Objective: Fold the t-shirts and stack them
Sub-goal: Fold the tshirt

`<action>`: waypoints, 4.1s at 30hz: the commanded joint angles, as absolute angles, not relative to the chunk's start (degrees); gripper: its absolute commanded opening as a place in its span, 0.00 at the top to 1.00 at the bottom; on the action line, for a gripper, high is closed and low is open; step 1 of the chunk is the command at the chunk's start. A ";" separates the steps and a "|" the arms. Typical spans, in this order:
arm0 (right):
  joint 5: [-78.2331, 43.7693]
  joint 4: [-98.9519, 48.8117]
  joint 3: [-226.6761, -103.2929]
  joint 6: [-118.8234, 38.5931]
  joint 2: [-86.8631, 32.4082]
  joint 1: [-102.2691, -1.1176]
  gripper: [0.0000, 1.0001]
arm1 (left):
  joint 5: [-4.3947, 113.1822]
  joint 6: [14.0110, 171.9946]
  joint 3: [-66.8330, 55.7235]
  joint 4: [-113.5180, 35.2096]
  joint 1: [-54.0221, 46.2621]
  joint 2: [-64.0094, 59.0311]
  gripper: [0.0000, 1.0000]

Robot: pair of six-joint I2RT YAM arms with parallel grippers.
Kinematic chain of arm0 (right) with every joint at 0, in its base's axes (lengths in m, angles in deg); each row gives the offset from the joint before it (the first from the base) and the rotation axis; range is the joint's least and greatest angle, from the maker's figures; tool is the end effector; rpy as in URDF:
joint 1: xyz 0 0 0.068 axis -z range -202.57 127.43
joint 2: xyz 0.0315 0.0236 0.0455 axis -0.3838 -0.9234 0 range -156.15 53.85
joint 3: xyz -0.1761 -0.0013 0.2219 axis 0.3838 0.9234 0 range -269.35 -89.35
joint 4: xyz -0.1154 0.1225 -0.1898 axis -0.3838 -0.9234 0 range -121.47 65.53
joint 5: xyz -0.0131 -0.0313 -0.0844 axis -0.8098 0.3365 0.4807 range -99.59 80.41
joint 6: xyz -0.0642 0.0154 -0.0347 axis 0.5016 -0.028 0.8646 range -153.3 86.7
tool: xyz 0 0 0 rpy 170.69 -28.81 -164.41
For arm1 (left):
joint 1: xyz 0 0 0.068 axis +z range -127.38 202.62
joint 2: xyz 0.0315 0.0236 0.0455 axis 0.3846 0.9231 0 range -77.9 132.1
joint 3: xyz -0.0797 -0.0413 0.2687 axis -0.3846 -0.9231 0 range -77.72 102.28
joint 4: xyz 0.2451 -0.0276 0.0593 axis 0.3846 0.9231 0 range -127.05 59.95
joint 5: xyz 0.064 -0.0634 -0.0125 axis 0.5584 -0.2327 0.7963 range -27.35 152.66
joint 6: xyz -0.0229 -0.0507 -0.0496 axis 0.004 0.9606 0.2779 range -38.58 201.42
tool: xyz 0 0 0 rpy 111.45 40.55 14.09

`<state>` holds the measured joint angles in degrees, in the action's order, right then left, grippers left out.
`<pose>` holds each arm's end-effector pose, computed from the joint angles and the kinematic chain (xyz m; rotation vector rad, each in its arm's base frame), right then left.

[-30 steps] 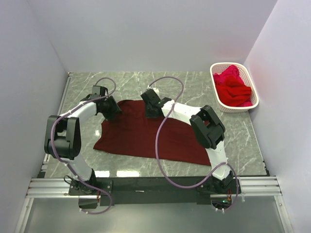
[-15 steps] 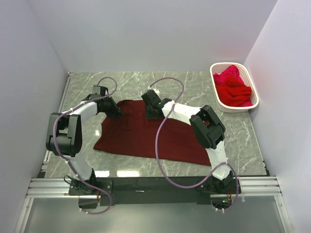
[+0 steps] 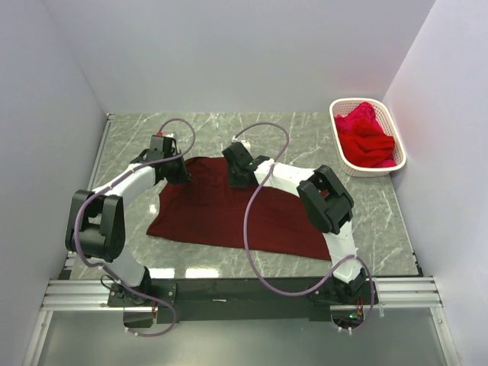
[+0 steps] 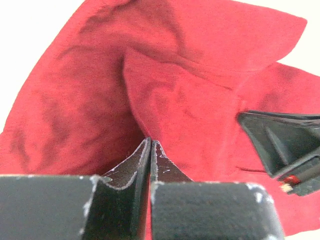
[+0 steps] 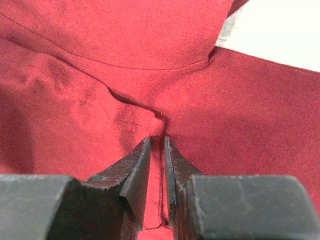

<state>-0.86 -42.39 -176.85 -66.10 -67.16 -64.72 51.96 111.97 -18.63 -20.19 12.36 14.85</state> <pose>0.3599 0.3129 0.1621 -0.1367 2.4890 0.3795 0.3419 -0.0737 0.2023 -0.3586 2.4824 -0.5335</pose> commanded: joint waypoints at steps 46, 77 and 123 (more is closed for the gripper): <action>0.78 -35.55 -171.62 -67.49 -57.86 -64.31 0.75 | 55.81 107.69 -24.53 -10.06 2.40 10.09 0.71; -5.81 -34.32 -174.43 -64.41 -59.79 -66.60 0.75 | 48.33 131.77 -24.90 -17.17 14.18 9.72 0.50; -3.62 -32.65 -169.42 -64.41 -56.80 -66.69 0.76 | 62.29 114.21 -13.65 -23.69 15.24 19.58 0.44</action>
<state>-5.10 -34.56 -170.28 -64.55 -60.36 -66.44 56.63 118.18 -15.49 -25.26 15.24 20.10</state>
